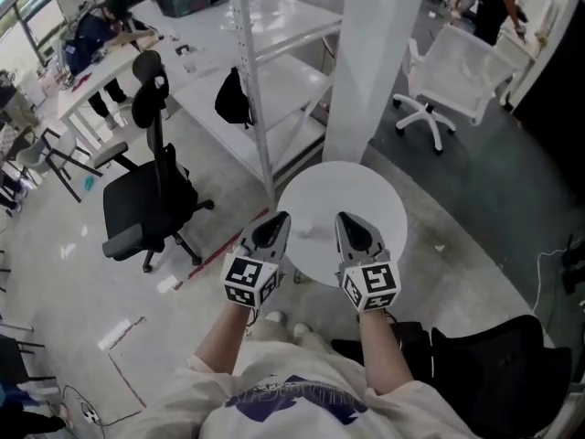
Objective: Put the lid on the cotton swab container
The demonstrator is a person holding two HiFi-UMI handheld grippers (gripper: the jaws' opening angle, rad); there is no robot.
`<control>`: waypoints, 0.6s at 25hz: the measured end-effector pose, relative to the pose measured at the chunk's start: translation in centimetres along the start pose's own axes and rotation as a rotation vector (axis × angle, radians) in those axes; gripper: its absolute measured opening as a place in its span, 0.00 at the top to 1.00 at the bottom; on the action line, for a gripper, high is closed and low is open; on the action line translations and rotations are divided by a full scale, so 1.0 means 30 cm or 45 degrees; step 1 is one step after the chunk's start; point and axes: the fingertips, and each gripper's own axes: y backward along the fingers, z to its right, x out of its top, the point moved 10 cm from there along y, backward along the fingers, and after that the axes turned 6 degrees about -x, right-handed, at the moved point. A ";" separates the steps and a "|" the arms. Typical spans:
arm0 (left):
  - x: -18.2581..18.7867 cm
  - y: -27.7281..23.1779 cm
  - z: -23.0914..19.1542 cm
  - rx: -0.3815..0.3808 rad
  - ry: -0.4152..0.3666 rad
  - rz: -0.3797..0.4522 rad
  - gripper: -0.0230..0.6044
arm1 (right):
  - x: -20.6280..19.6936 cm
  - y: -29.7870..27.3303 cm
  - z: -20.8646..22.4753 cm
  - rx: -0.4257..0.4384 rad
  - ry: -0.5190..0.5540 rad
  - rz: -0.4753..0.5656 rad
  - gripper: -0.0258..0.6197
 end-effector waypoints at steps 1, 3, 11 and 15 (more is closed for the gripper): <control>0.002 0.012 0.003 0.012 -0.003 0.001 0.95 | 0.010 0.007 -0.016 -0.025 -0.007 0.008 0.95; 0.009 0.029 0.007 0.038 -0.011 0.006 0.96 | 0.026 0.018 -0.043 -0.081 -0.009 0.020 0.95; 0.097 0.059 -0.035 0.125 -0.224 0.161 0.97 | 0.106 -0.009 -0.171 -0.299 0.129 0.106 0.95; 0.124 0.049 -0.048 0.084 -0.280 0.216 0.97 | 0.132 -0.043 -0.215 -0.328 0.186 0.125 0.95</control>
